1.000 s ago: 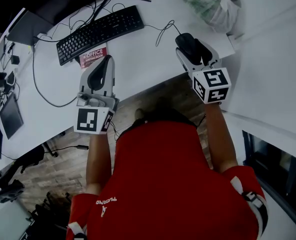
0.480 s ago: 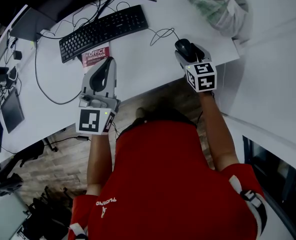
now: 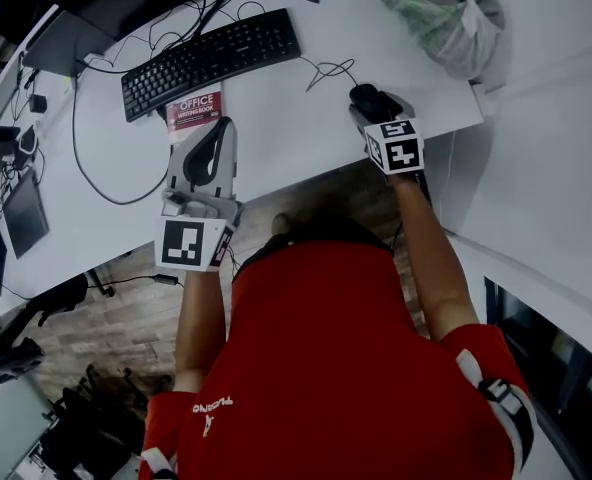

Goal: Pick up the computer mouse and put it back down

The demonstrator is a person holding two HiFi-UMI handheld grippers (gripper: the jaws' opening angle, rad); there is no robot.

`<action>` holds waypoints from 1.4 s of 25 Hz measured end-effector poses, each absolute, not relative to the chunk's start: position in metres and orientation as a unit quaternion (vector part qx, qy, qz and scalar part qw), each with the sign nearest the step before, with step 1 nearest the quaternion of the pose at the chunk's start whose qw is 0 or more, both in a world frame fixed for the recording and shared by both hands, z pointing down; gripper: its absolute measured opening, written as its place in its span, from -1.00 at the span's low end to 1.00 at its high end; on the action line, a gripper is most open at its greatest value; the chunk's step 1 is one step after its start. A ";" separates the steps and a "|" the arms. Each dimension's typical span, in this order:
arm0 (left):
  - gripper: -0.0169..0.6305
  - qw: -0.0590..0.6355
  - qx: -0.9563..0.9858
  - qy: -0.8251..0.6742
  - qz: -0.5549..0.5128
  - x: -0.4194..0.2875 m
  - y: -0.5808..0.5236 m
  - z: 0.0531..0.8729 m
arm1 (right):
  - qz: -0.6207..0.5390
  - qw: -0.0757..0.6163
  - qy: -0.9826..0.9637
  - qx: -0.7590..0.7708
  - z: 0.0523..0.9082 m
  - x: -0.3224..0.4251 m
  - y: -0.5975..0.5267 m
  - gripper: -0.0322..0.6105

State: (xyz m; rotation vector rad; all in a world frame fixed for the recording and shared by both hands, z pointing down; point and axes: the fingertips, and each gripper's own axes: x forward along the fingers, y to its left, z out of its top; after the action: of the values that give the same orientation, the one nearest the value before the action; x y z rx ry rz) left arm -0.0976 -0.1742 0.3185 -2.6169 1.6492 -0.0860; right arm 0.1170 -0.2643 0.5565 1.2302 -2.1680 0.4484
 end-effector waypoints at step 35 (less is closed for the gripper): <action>-0.92 0.002 -0.880 0.475 0.000 -0.116 -0.138 0.330 | 0.082 0.178 -0.840 0.506 0.422 0.076 -0.192 -0.53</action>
State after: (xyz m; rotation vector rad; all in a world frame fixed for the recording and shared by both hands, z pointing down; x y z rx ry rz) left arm -0.1156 -0.1384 0.3303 -2.7617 1.4900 0.0011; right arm 0.0756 -0.1921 0.4220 1.4312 -2.3751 0.2333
